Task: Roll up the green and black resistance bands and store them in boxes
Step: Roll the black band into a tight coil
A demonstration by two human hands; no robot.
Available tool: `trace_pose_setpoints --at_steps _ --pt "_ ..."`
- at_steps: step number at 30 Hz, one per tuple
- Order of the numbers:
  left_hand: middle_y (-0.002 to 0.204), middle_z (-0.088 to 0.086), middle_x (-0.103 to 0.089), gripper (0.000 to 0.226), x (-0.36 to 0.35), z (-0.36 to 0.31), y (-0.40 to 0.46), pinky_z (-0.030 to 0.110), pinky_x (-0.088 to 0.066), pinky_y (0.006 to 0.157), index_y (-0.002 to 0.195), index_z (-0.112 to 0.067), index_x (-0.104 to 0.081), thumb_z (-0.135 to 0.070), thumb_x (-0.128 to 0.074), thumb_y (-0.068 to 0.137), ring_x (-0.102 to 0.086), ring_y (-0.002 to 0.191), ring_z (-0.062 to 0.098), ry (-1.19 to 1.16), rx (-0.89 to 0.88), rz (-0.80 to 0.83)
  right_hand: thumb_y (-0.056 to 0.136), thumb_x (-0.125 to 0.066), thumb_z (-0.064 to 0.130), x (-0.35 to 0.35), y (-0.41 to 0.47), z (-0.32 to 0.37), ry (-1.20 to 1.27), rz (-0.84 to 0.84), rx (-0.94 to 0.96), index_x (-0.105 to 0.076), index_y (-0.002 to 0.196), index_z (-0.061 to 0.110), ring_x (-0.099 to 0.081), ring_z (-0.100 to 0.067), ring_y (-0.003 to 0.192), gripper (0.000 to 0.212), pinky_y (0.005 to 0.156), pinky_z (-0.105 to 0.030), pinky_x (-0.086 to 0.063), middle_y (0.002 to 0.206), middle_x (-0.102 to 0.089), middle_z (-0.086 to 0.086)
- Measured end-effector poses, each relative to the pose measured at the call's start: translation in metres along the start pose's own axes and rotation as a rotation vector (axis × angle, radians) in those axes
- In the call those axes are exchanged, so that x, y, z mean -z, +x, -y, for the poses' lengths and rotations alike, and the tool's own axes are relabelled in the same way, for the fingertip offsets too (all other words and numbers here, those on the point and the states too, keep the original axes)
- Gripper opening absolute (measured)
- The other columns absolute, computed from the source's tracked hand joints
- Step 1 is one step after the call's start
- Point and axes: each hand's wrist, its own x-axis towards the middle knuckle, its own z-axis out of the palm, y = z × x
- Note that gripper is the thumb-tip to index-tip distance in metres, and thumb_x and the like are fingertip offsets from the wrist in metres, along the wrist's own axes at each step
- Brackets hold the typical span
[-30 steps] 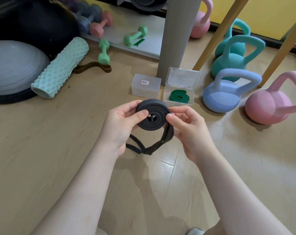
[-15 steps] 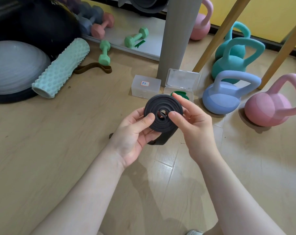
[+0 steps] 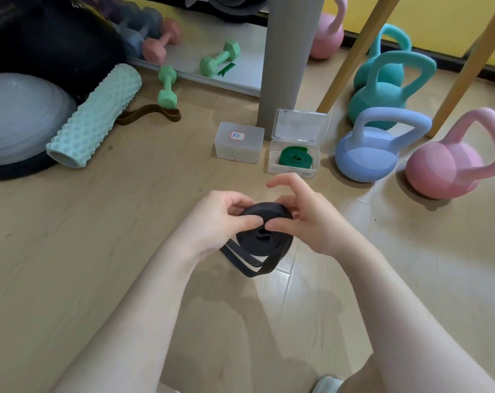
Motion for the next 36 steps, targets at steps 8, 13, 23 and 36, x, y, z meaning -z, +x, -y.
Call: trace_pose_setpoints --at_steps 8,13,23,36 --pt "0.085 -0.006 -0.072 0.025 -0.003 -0.01 0.005 0.016 -0.051 0.072 0.09 -0.023 -0.066 0.0 -0.065 0.08 -0.068 0.08 0.006 -0.219 -0.216 -0.219 0.082 -0.067 0.013 0.01 -0.002 0.004 0.168 -0.202 0.04 -0.052 0.109 0.039 -0.06 -0.002 0.094 0.04 0.087 -0.016 -0.046 0.1 -0.064 0.018" --pt "0.077 -0.011 -0.073 0.026 -0.001 -0.01 0.006 0.019 -0.051 0.072 0.085 -0.025 -0.066 0.0 -0.063 0.081 -0.067 0.078 0.004 -0.422 -0.141 -0.272 0.085 -0.063 0.006 0.003 0.002 0.006 0.24 -0.268 0.055 -0.05 0.119 0.035 -0.06 -0.006 0.098 0.047 0.086 -0.02 -0.048 0.107 -0.062 0.0" --pt "0.09 0.002 -0.07 0.017 -0.015 -0.011 0.008 0.029 -0.054 0.083 0.098 -0.013 -0.062 -0.003 -0.058 0.084 -0.066 0.083 0.012 -0.659 -0.102 -0.346 0.076 -0.073 0.023 0.003 0.002 0.01 0.292 -0.526 -0.031 -0.057 0.075 0.037 -0.054 -0.017 0.07 0.021 0.072 -0.041 -0.049 0.075 -0.061 0.015" --pt "0.096 0.006 -0.068 0.019 -0.016 0.002 0.009 0.026 -0.057 0.077 0.105 -0.011 -0.057 -0.004 -0.051 0.088 -0.068 0.08 0.014 -0.921 0.034 -0.263 0.079 -0.068 0.004 -0.001 0.001 0.009 0.412 -0.353 -0.086 -0.062 0.101 0.024 -0.068 -0.012 0.082 0.03 0.071 -0.024 -0.055 0.095 -0.069 0.006"
